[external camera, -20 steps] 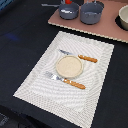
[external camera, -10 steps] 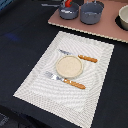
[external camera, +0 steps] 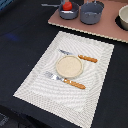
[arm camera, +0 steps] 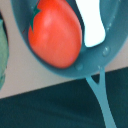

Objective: Place the pan onto the stove and place the fish and sausage into the pan.

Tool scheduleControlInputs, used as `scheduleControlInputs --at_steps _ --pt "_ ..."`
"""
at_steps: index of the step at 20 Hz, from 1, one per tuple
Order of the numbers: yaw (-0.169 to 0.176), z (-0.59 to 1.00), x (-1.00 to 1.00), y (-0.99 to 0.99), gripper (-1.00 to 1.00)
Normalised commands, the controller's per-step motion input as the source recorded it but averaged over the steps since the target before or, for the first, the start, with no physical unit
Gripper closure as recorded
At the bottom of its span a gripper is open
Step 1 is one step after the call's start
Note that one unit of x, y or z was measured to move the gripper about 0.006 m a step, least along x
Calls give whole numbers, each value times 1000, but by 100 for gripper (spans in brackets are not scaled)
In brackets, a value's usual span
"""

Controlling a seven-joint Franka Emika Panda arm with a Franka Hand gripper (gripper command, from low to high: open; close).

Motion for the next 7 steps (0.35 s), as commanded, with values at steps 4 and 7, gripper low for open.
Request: scheduleControlInputs --at_steps 4,7 --pt "-1 303 -47 184 -100" --pt "26 -42 -529 419 -100"
